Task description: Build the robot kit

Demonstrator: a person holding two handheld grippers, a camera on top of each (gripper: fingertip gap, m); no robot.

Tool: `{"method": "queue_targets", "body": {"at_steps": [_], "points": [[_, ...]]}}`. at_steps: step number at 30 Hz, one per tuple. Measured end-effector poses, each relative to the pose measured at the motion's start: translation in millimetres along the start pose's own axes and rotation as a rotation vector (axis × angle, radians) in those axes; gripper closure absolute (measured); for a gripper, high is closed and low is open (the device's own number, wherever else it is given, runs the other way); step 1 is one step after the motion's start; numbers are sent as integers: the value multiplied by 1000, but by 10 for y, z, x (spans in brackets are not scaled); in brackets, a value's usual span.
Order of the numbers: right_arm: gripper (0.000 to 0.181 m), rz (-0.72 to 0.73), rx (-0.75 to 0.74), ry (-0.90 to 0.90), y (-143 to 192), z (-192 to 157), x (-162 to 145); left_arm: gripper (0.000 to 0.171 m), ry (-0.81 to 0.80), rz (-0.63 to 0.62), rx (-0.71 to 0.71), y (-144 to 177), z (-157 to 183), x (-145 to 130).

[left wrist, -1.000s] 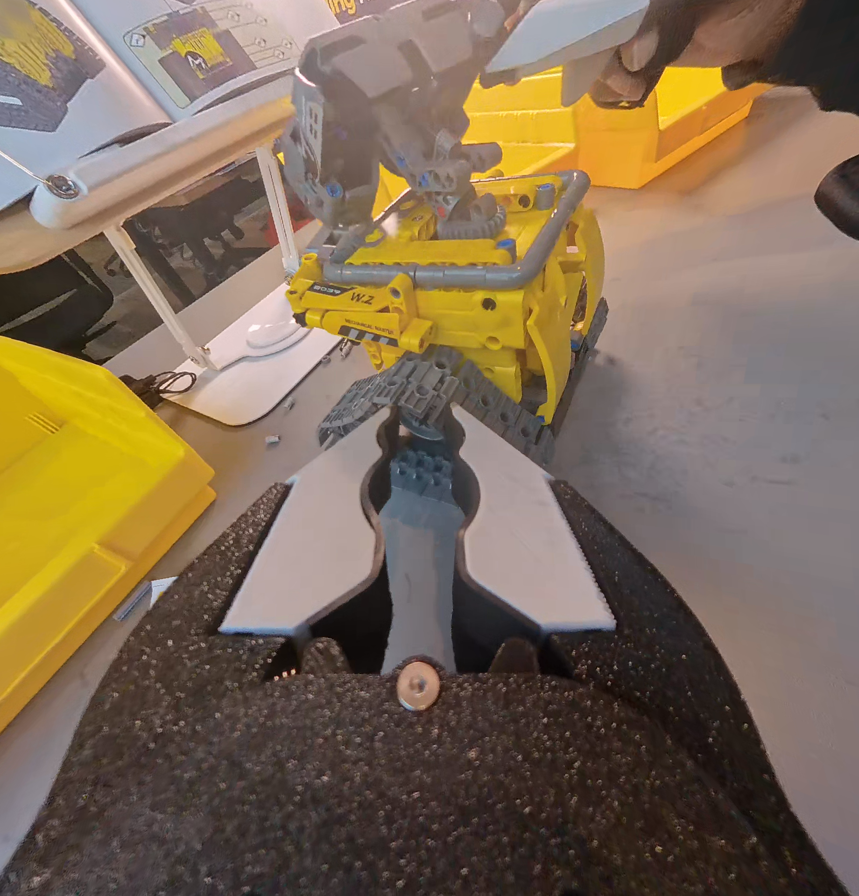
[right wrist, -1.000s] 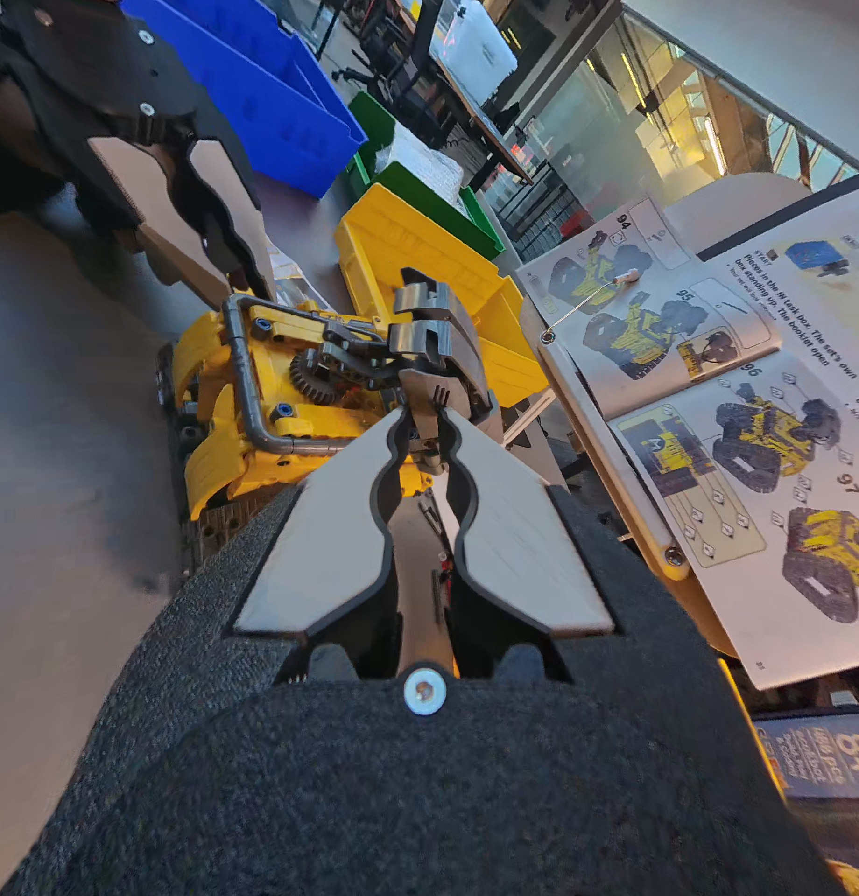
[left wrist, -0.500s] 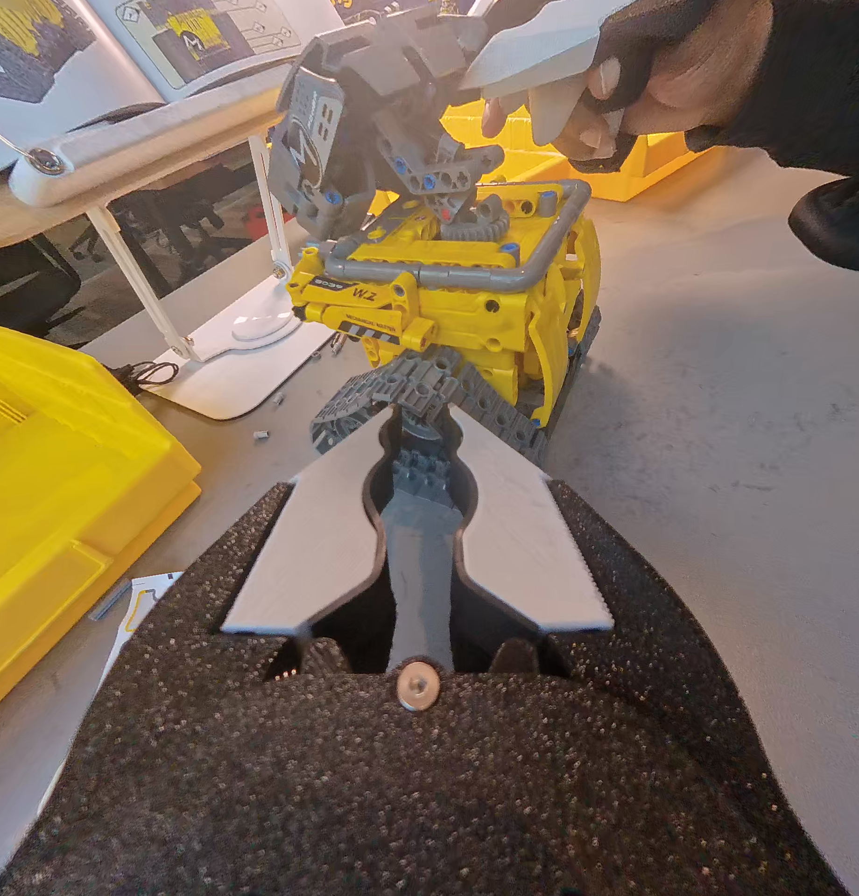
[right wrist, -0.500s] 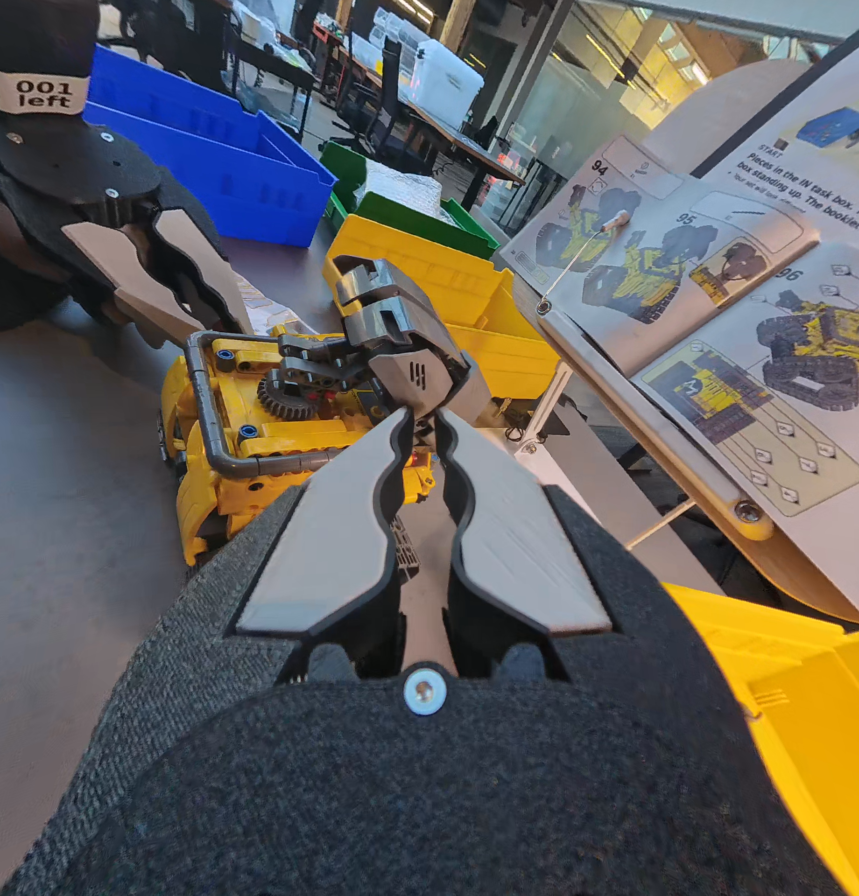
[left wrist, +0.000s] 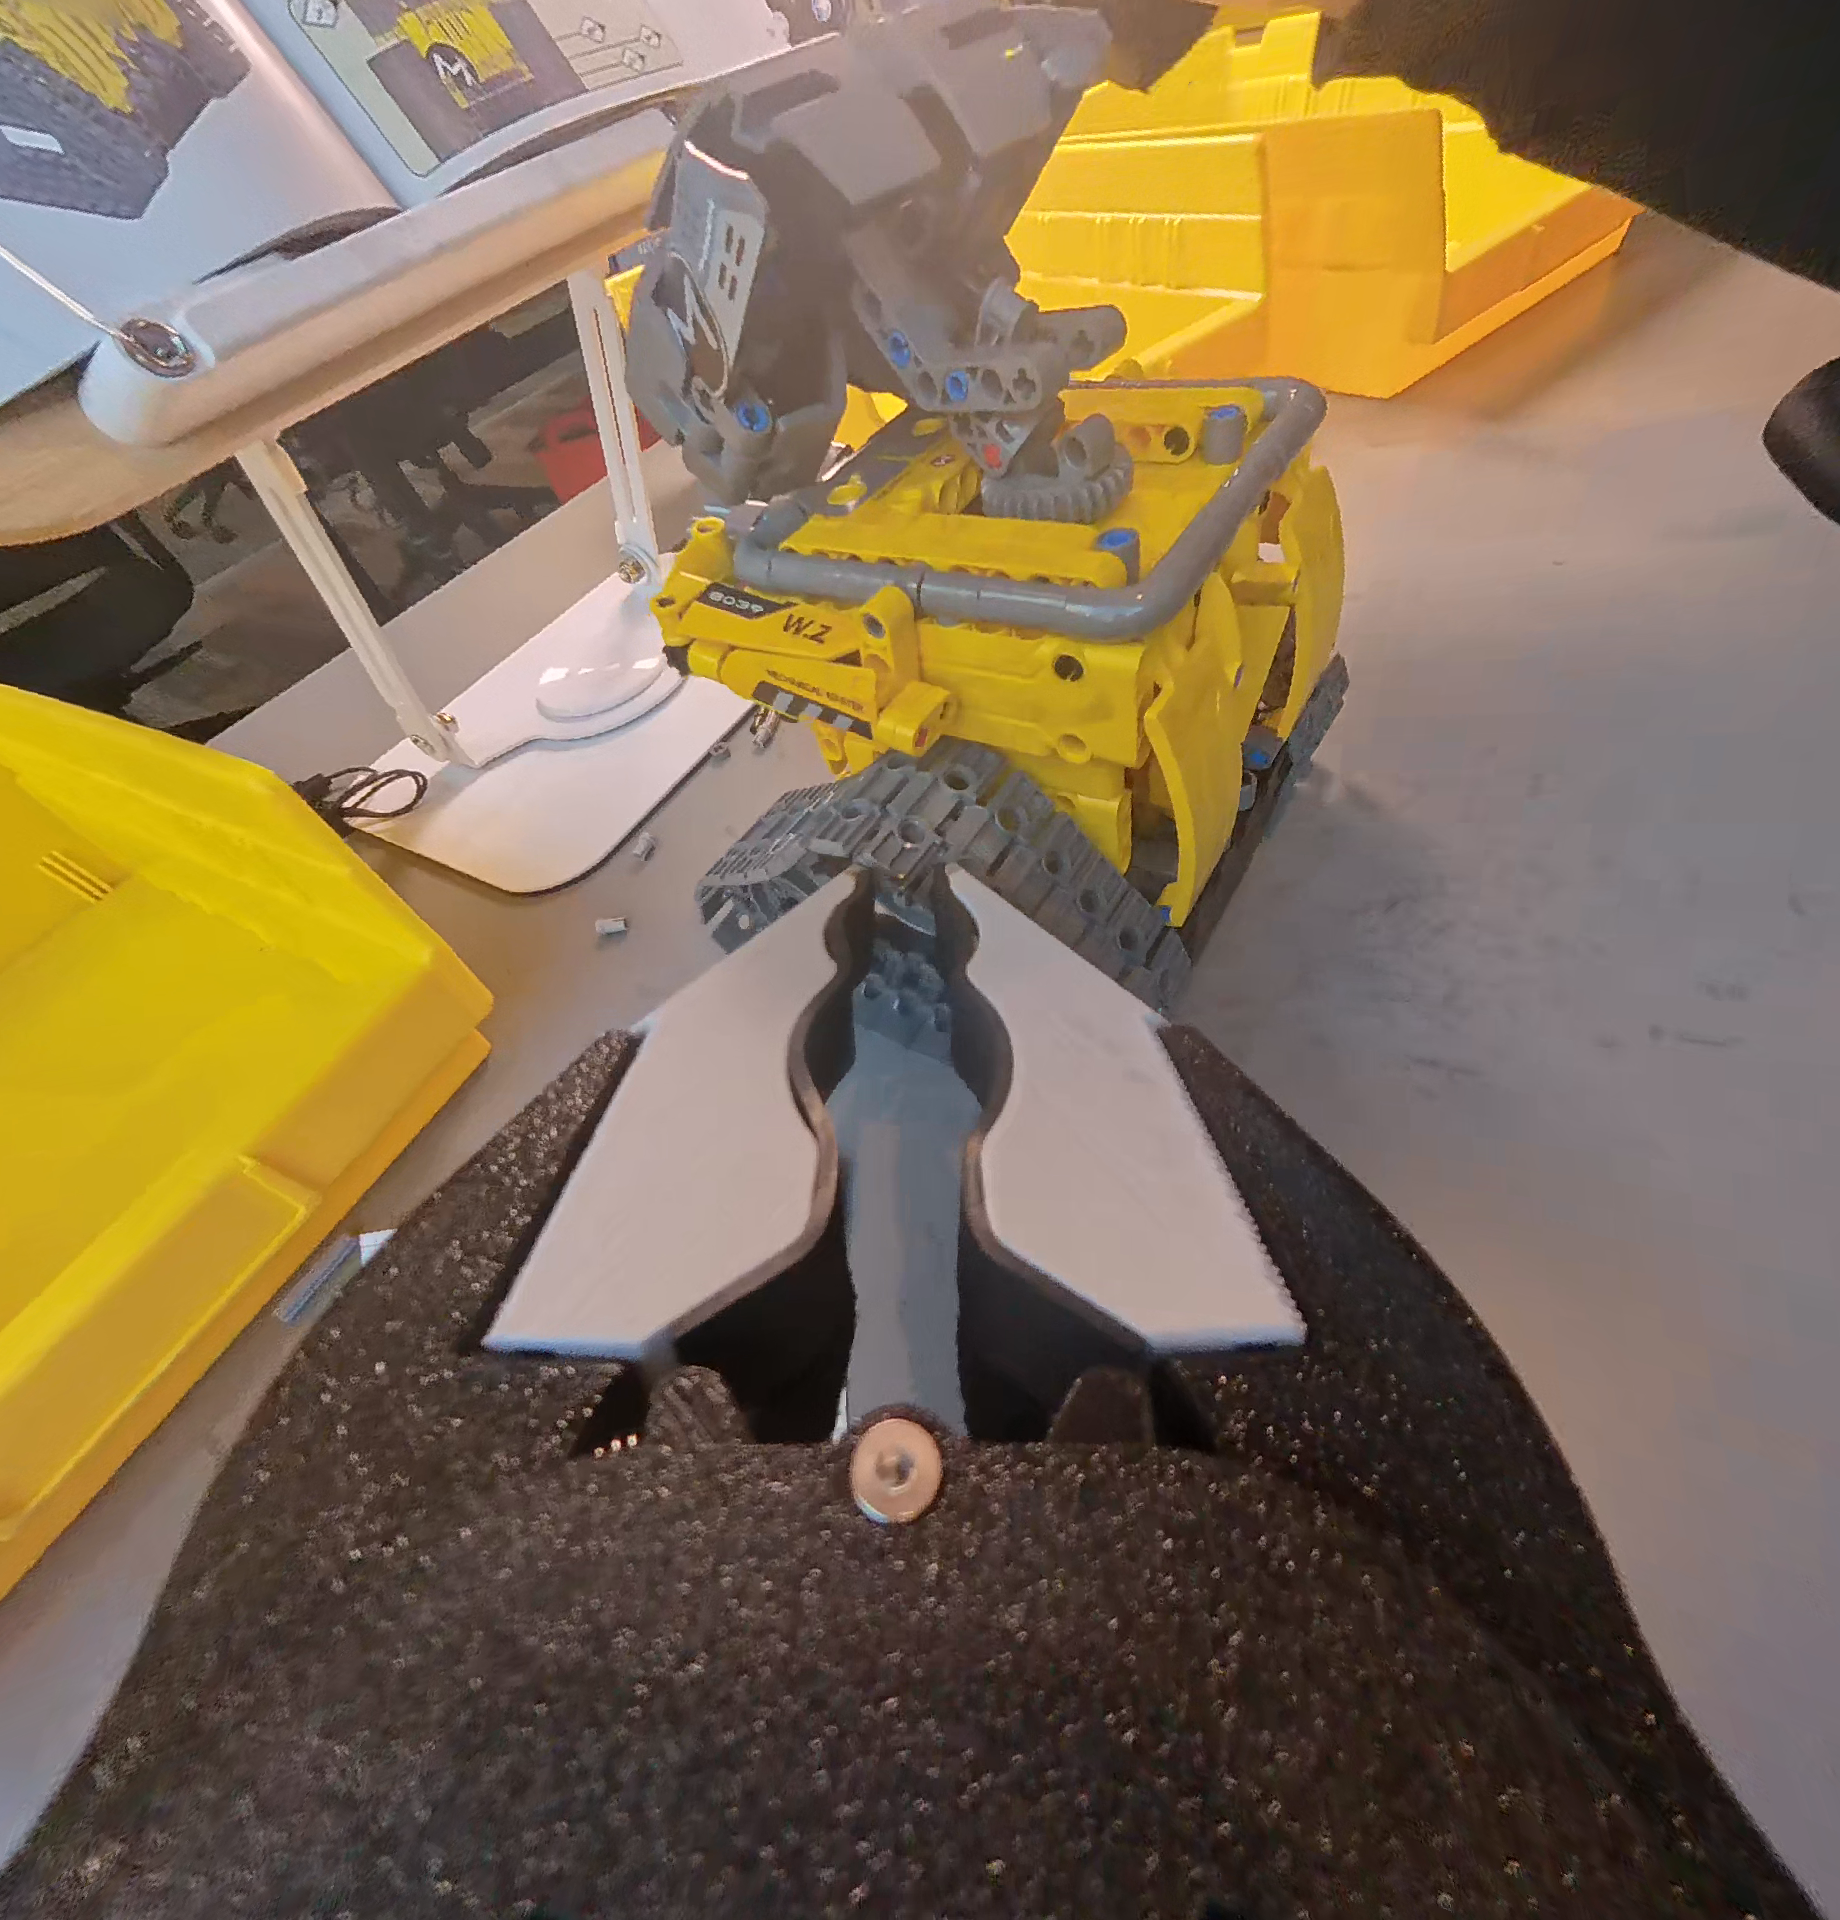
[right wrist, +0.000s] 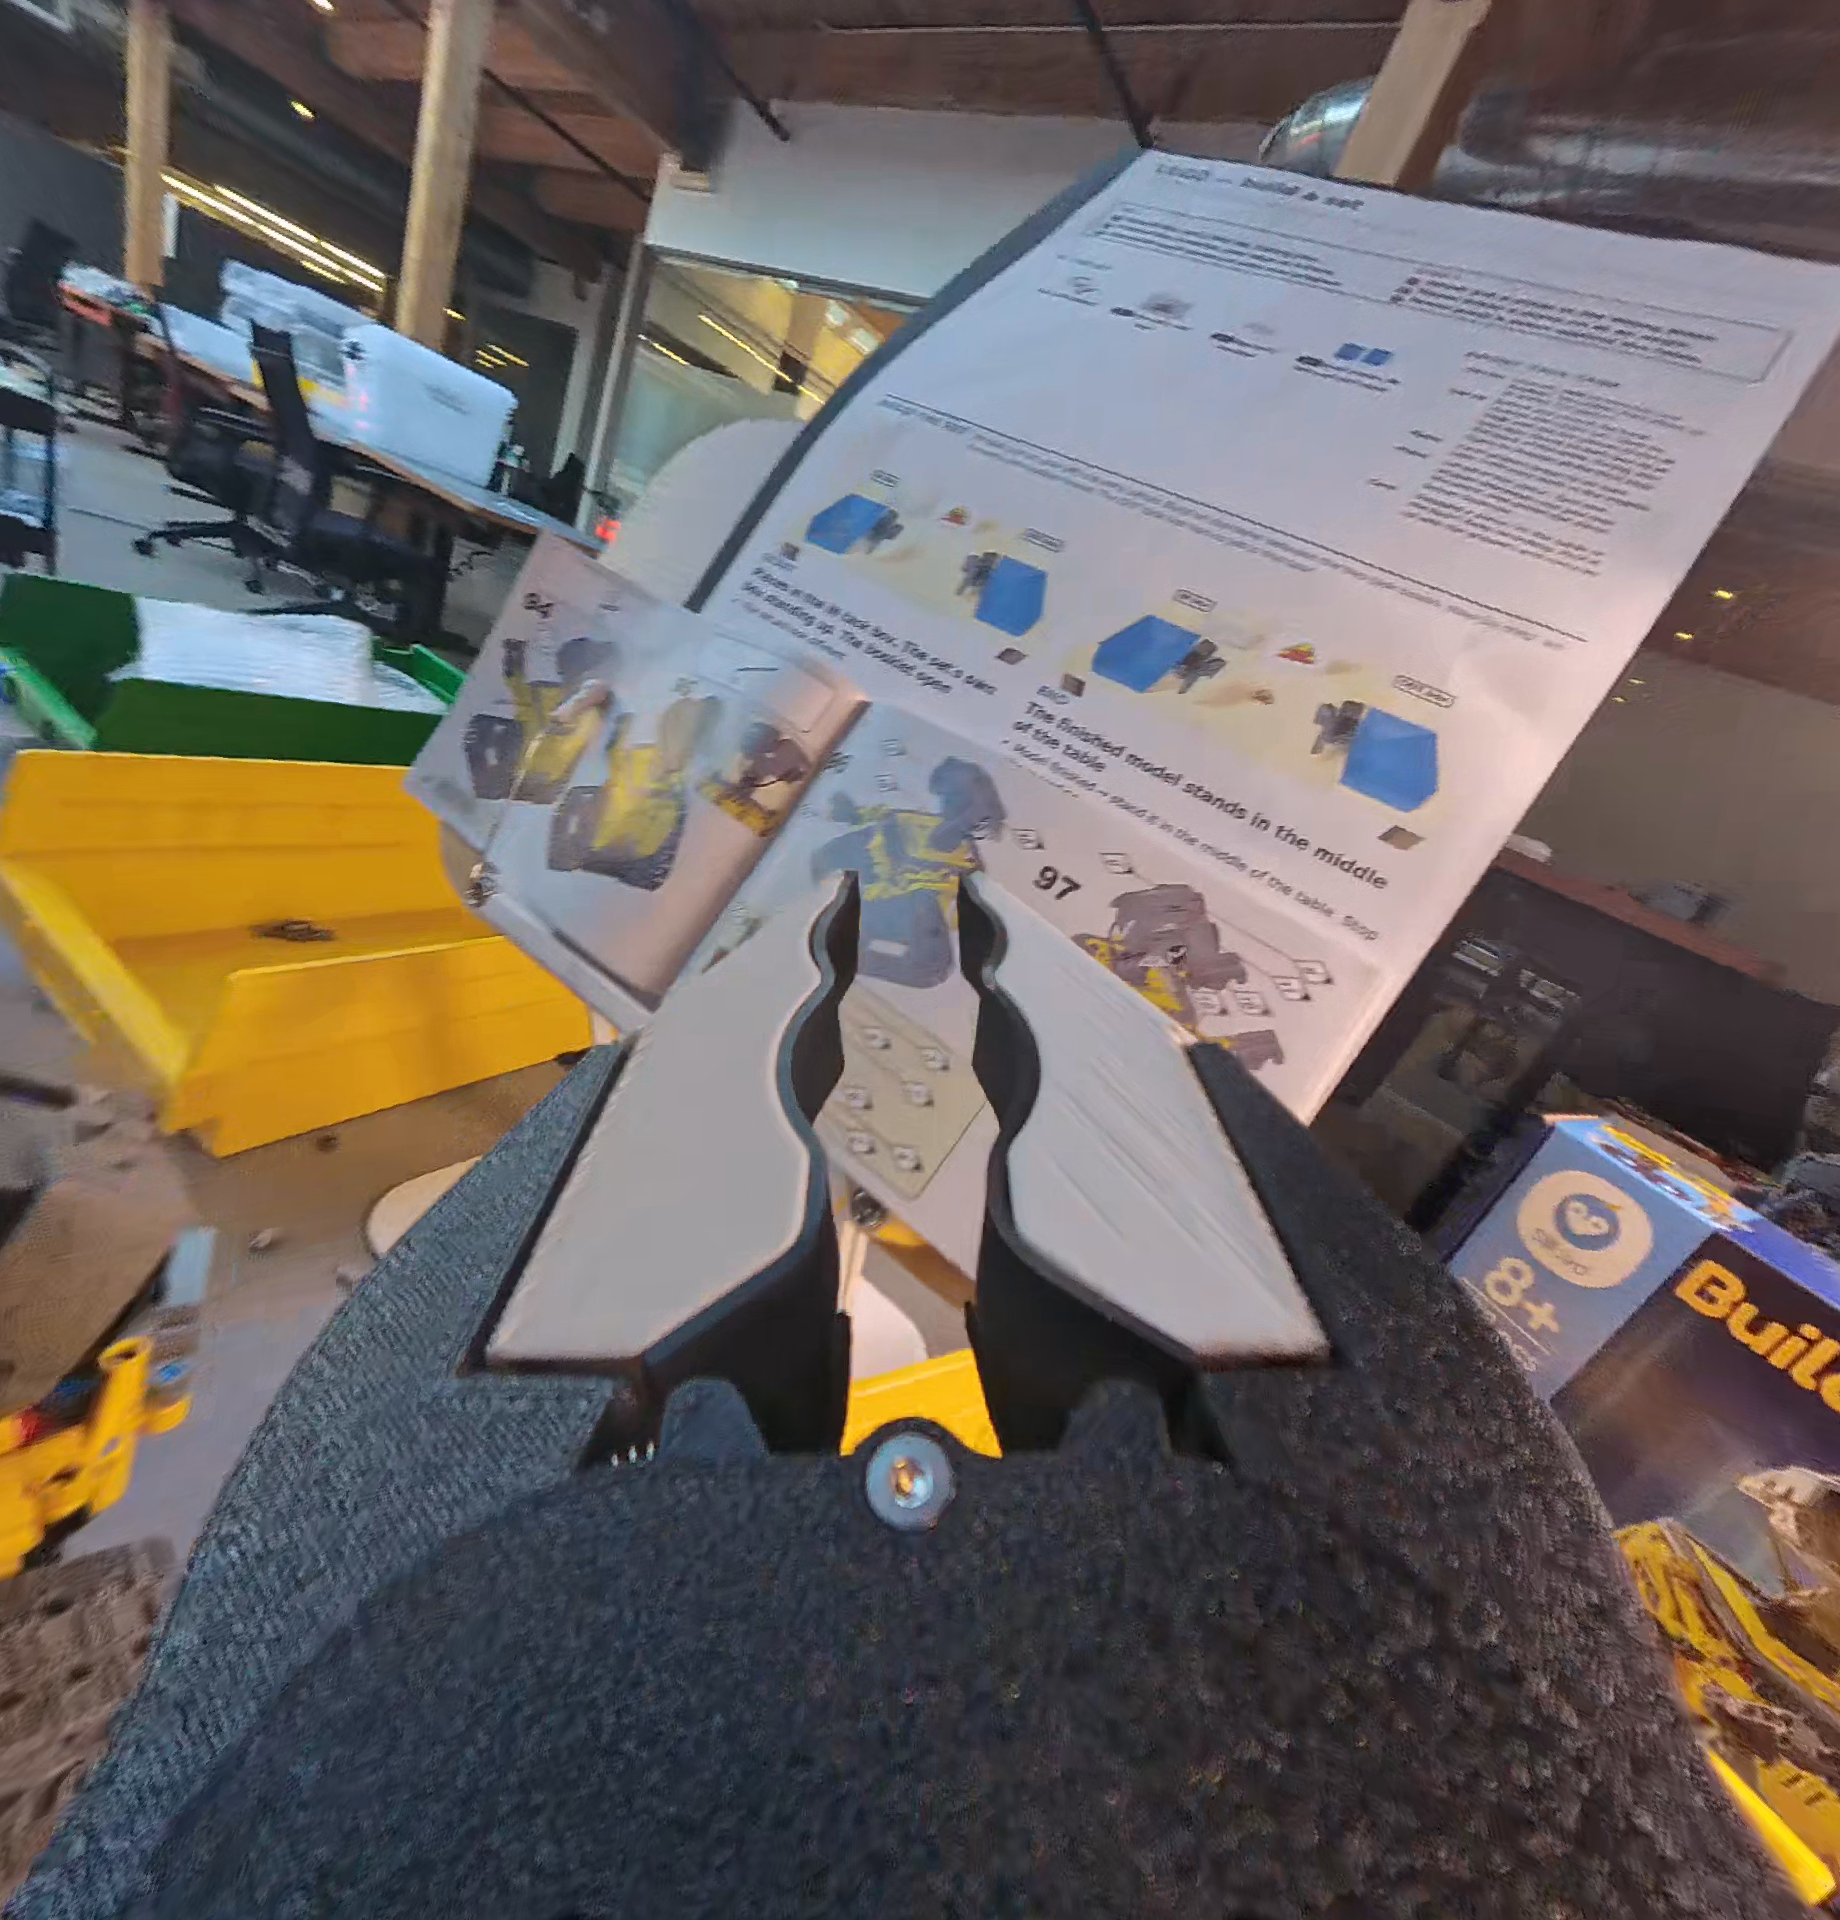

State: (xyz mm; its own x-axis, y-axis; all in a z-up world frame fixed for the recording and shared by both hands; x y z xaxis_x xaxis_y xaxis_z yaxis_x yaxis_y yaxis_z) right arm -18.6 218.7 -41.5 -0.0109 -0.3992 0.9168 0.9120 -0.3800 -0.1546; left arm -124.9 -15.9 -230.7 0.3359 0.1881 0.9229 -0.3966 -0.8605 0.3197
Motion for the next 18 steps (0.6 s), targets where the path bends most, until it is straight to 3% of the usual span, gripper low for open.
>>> {"method": "queue_targets", "body": {"at_steps": [7, 12, 18], "points": [[166, -60, -88, -101, -608, 457, -106, 160, -14, -7, 81, 136, -126, -56], [181, -95, -108, -157, -707, 521, -248, 160, 12, 20, 109, 216, -217, -7], [181, -157, -138, -126, -697, 536, -417, 160, 41, 21, 108, 216, -261, -22]]}}
Point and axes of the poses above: each gripper's, where its closed fingertips meet, y back along the fingers, x out of its top, z = x × y across the jaws, the point moved 1 cm from there along y, back along the fingers, and after that the axes turned 1 degree about -z, right-handed, at the moved point
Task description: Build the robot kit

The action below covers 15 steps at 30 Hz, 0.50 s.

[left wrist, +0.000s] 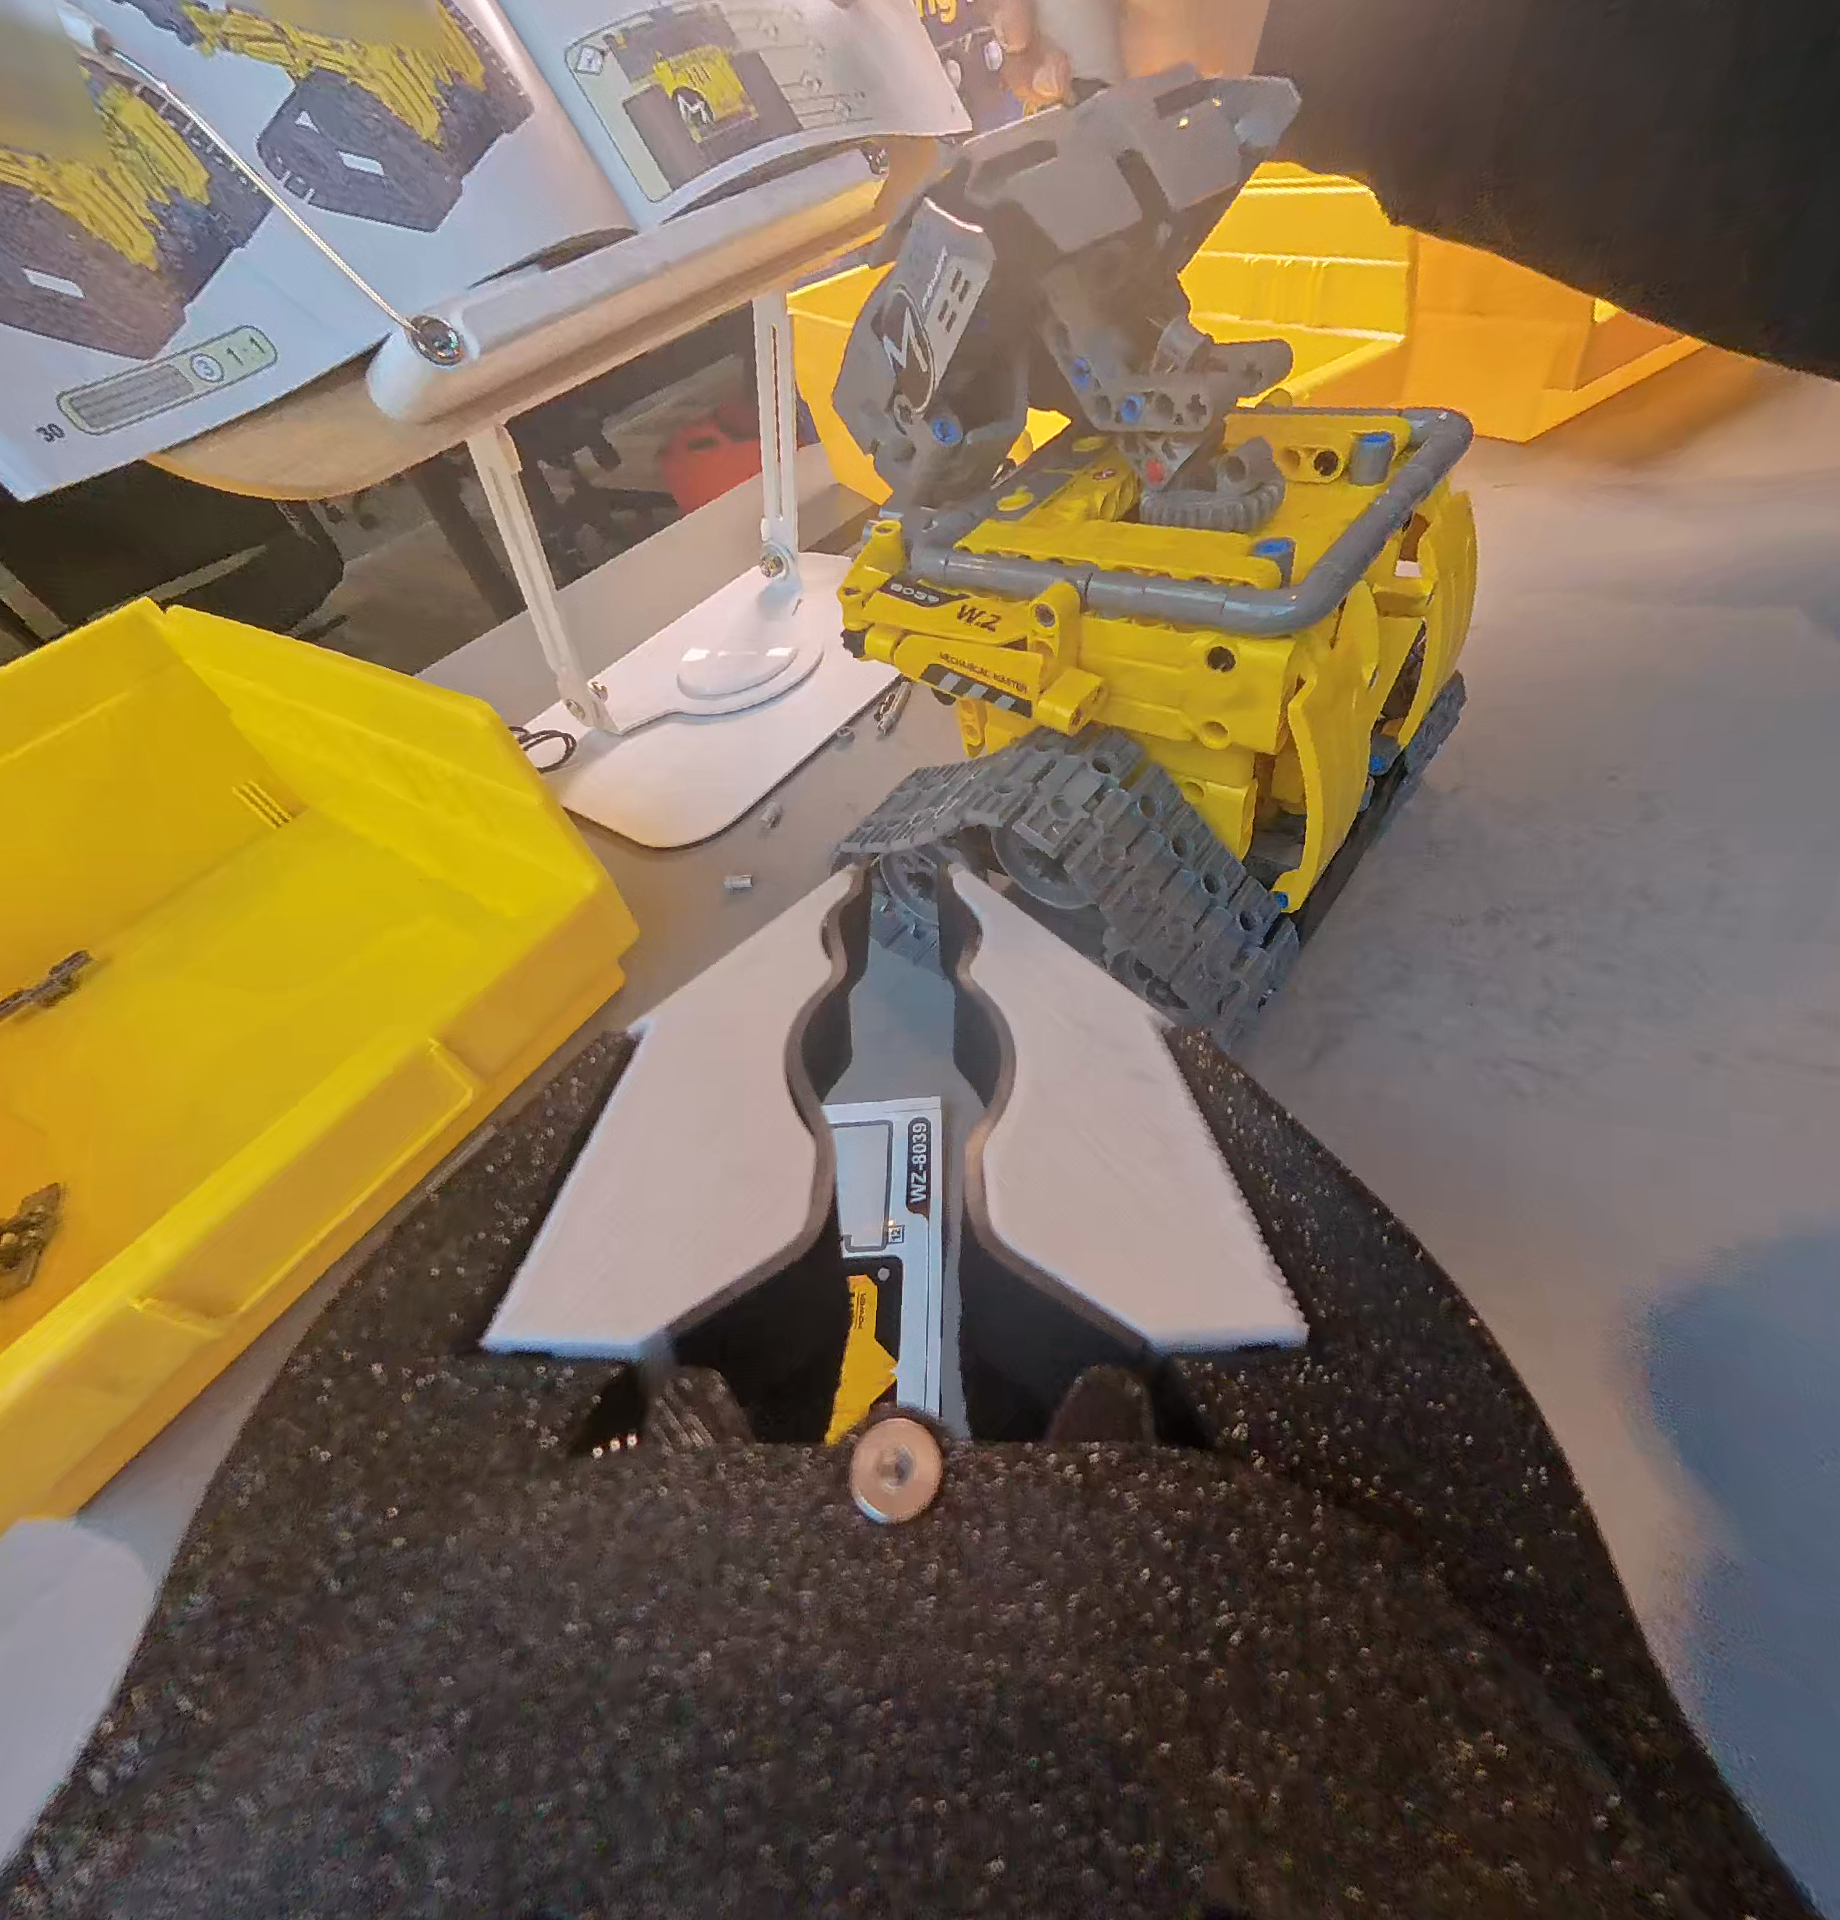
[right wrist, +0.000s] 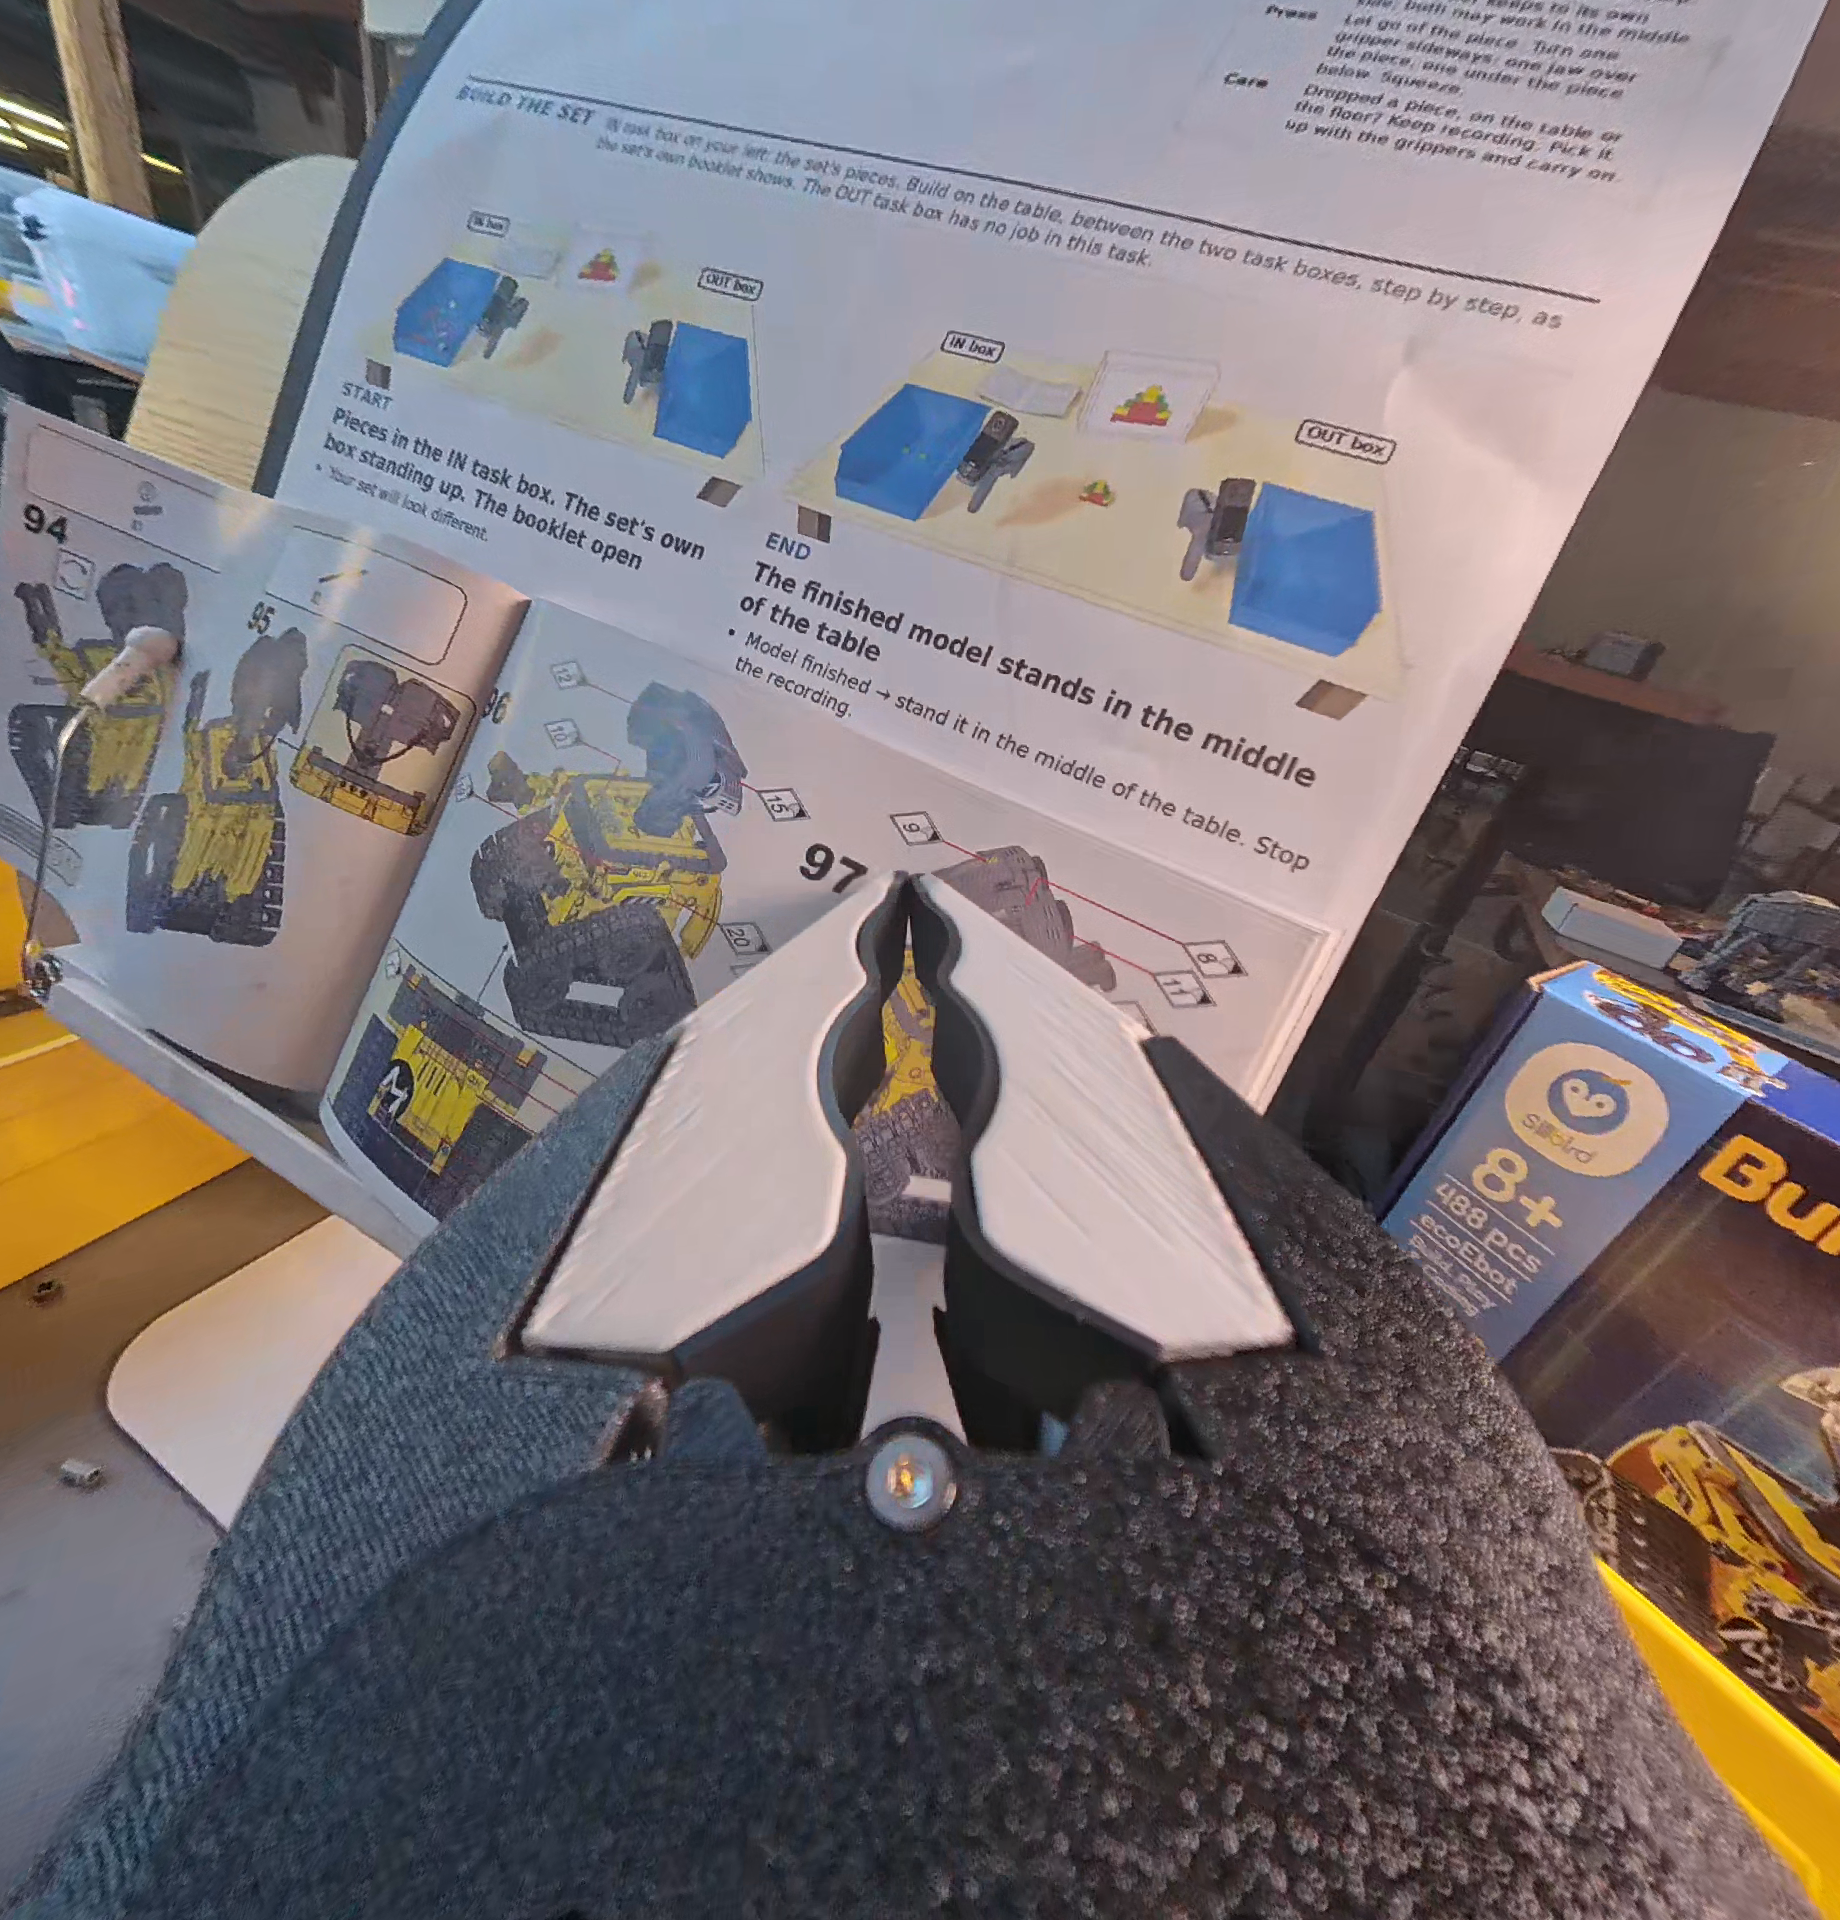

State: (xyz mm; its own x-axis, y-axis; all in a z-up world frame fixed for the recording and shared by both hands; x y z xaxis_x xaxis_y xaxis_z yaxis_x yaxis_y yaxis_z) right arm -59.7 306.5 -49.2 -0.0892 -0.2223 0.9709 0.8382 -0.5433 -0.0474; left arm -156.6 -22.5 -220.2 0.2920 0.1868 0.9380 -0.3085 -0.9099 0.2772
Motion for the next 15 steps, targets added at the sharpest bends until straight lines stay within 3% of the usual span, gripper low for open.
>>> {"method": "queue_targets", "body": {"at_steps": [15], "points": [[179, 56, -28, -51, 182, 202, -17, 162, 40, 9, -14, -25, 18, 51]]}}
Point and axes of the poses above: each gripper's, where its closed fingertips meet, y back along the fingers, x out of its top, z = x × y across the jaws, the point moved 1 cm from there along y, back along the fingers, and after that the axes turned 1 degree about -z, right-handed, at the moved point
